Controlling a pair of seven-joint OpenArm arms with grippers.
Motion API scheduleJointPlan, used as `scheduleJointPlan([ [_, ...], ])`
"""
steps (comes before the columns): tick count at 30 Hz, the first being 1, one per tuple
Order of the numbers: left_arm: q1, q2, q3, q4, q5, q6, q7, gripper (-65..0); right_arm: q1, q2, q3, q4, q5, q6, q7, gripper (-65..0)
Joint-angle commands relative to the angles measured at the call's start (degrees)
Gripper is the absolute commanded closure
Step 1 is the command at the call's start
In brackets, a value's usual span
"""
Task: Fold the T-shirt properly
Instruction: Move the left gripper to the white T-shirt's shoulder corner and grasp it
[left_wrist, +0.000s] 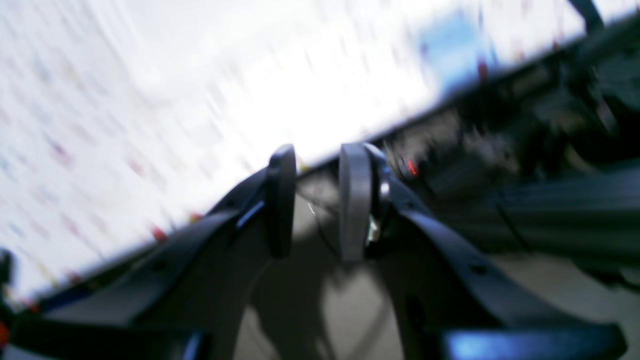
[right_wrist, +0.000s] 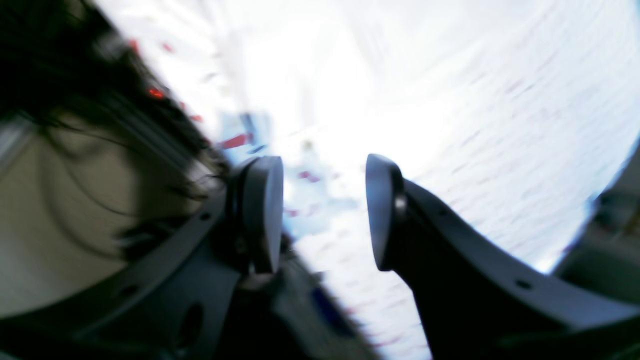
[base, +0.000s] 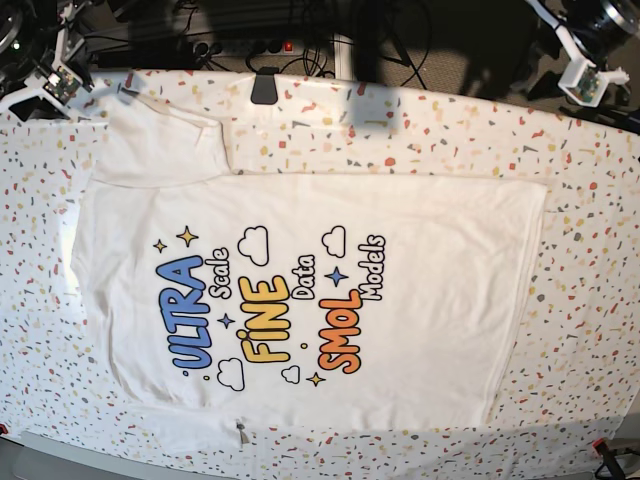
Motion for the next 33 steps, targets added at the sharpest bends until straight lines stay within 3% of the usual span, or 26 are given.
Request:
scheduleJointPlan([
  [1, 0.0, -0.9, 0.5, 0.9, 1.0, -0.4, -2.6, -15.5, -0.3, 1.9, 0.5, 1.4, -1.4, -0.2, 0.5, -27.7],
  [5, -1.9, -3.4, 5.0, 0.9, 17.7, -0.4, -9.9, -18.3, -1.0, 6.3, 0.4, 4.5, -7.8, -0.2, 0.5, -28.9],
  [8, -2.2, -5.7, 9.0, 0.9, 31.8, -0.4, -19.6, -23.7, -1.1, 7.5, 0.4, 6.3, -9.8, -0.3, 0.7, -39.4],
  [10, -2.7, -7.4, 11.7, 0.9, 39.9, -0.4, -23.8, -26.7, -1.1, 7.4, 0.4, 7.5, -10.5, -0.5, 1.2, -42.9],
  [11, -3.3, -8.4, 13.0, 0.8, 43.1, 0.6, -24.0, -26.7, -1.1, 7.4, 0.4, 8.1, -10.5, -1.0, 1.2, -42.9],
  [13, -5.0, -10.6, 15.4, 0.6, 48.3, 6.2, -22.5, -26.7, -1.1, 7.0, 0.4, 8.8, -10.5, -1.0, 1.2, -42.9],
  [17, -10.0, -15.2, 18.2, -1.5, 53.3, 11.5, -21.3, -26.7, -1.1, 3.5, 0.4, 9.2, -10.5, -1.1, 1.4, -42.9],
  [23, -20.3, -20.1, 25.4, -12.8, 54.1, 12.2, -22.6, -26.6, -1.1, -5.5, 0.4, 9.2, -10.5, -1.1, 1.4, -42.8],
  [25, -24.2, -21.1, 29.4, -17.8, 57.9, 13.5, -23.0, -26.6, -1.1, -7.8, 0.4, 9.2, -10.5, -1.1, 1.4, -42.8],
  [28, -29.8, -22.4, 36.0, -25.1, 63.5, 18.7, -23.8, -25.7, -1.1, -10.3, 0.4, 9.3, -10.5, -1.1, 1.4, -42.8],
  [31, -34.5, -22.7, 42.2, -31.2, 65.4, 19.4, -23.8, -25.3, -1.1, -12.0, 0.4, 9.3, -10.5, -1.1, 1.4, -42.8],
  [33, -37.0, -22.5, 45.8, -34.8, 67.3, 22.6, -23.9, -25.3, -1.1, -12.7, 0.4, 9.3, -10.5, -1.2, 1.4, -42.8],
])
